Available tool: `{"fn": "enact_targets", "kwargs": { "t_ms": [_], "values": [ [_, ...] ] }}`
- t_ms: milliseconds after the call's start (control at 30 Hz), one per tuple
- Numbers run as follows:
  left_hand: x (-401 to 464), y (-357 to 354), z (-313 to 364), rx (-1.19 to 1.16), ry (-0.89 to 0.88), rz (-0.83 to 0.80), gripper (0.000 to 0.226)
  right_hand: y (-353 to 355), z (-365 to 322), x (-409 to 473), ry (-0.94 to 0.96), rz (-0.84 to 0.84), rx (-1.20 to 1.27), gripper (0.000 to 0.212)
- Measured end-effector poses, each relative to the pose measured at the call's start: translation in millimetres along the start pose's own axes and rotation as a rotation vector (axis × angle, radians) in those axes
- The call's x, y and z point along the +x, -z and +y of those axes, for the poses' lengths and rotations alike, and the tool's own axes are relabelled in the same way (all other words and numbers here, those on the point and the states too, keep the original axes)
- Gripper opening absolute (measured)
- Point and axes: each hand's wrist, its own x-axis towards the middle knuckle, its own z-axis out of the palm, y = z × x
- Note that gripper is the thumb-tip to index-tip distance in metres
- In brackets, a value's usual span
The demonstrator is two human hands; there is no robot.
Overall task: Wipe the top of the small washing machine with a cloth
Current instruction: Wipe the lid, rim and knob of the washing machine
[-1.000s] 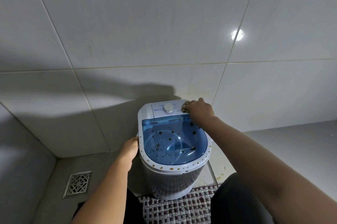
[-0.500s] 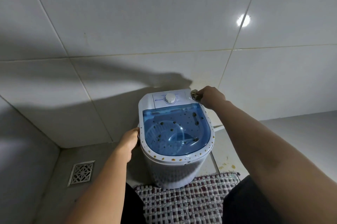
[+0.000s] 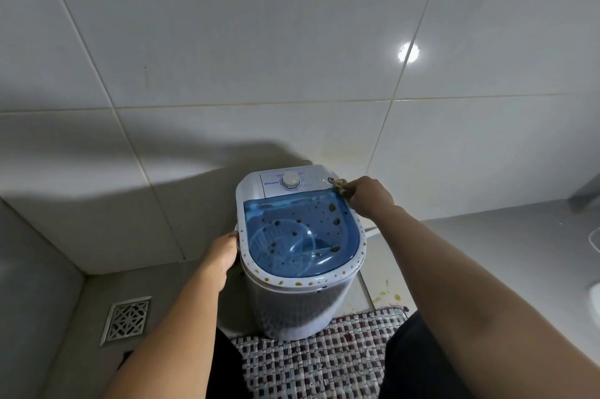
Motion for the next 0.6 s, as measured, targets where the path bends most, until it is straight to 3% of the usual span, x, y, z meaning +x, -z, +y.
{"fn": "enact_targets", "kwargs": {
  "t_ms": [600],
  "values": [
    [-5,1,5,0.032,-0.041,0.026,0.034,4,2,-24,-0.099,-0.003,0.159,0.027]
  ]
}}
